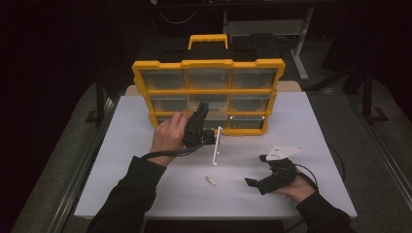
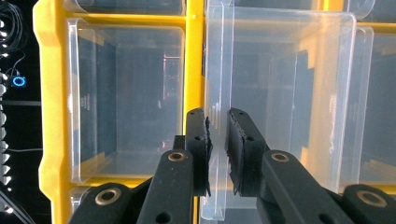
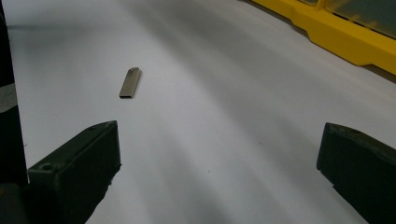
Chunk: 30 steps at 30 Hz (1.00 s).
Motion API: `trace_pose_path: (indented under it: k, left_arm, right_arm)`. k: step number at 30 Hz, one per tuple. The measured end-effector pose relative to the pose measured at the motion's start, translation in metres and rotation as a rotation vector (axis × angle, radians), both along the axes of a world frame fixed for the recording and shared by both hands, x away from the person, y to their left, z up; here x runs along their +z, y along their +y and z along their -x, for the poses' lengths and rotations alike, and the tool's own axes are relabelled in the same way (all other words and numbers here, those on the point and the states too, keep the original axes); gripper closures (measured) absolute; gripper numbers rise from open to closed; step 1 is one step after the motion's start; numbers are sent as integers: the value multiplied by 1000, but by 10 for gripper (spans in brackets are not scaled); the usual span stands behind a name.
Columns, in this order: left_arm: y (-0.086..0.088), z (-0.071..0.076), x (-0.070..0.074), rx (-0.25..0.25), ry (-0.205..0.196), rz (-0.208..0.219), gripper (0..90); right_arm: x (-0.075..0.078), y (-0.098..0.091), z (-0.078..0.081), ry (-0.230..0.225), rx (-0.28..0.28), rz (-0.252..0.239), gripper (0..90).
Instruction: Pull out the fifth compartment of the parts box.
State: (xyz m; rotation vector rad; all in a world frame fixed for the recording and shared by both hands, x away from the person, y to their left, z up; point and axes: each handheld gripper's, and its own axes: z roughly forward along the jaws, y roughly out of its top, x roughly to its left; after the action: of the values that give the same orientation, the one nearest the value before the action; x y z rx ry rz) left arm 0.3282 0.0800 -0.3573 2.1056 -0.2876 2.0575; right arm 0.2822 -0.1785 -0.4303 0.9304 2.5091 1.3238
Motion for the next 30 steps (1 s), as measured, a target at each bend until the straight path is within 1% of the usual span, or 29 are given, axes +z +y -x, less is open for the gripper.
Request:
trace_pose_path:
  k: [13, 17, 22, 30]
  left_arm:
    - [0, 10, -1, -11, -3, 17, 794]
    - [-1, 13, -2, -12, -3, 13, 794]
    - [-1, 15, -2, -16, -3, 24, 794]
    - [0, 20, -1, -16, 2, 21, 793]
  right_arm:
    - [0, 0, 0, -2, 0, 2, 0]
    - [-1, 0, 0, -1, 0, 2, 0]
    - [0, 0, 0, -4, 1, 2, 0]
    - [0, 0, 0, -3, 0, 3, 0]
